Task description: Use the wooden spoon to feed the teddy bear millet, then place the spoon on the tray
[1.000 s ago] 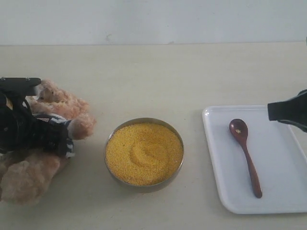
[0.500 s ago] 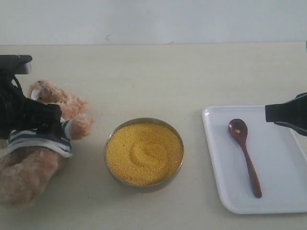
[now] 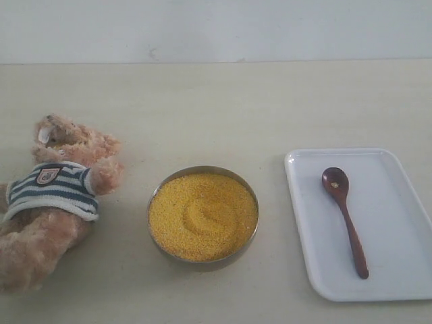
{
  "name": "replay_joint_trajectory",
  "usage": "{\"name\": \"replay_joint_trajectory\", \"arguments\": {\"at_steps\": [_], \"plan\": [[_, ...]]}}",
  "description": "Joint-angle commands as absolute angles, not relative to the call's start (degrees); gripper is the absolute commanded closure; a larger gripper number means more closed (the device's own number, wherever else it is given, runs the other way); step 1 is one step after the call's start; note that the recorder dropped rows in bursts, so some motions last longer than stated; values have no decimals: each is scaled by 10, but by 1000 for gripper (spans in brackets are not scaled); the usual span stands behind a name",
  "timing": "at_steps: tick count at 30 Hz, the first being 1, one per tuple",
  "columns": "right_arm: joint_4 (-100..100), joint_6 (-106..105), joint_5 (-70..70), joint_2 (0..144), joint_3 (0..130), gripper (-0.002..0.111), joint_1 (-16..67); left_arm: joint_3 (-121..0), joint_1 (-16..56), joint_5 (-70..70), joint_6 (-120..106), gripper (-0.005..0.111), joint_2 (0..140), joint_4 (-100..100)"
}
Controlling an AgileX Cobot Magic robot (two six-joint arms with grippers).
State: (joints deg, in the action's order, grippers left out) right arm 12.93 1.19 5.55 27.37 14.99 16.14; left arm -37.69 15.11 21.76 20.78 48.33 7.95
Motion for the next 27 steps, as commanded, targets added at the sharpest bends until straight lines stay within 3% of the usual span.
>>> {"name": "replay_joint_trajectory", "arguments": {"at_steps": [1,13,27], "plan": [[131,13,15,188,101,107,160,-285,149,121,214,103,342,80],[131,13,67,139,73,107,160,-185,149,109,214,103,108,80],[131,13,68,139,73,107,160,-185,149,105,214,103,57,80]]}}
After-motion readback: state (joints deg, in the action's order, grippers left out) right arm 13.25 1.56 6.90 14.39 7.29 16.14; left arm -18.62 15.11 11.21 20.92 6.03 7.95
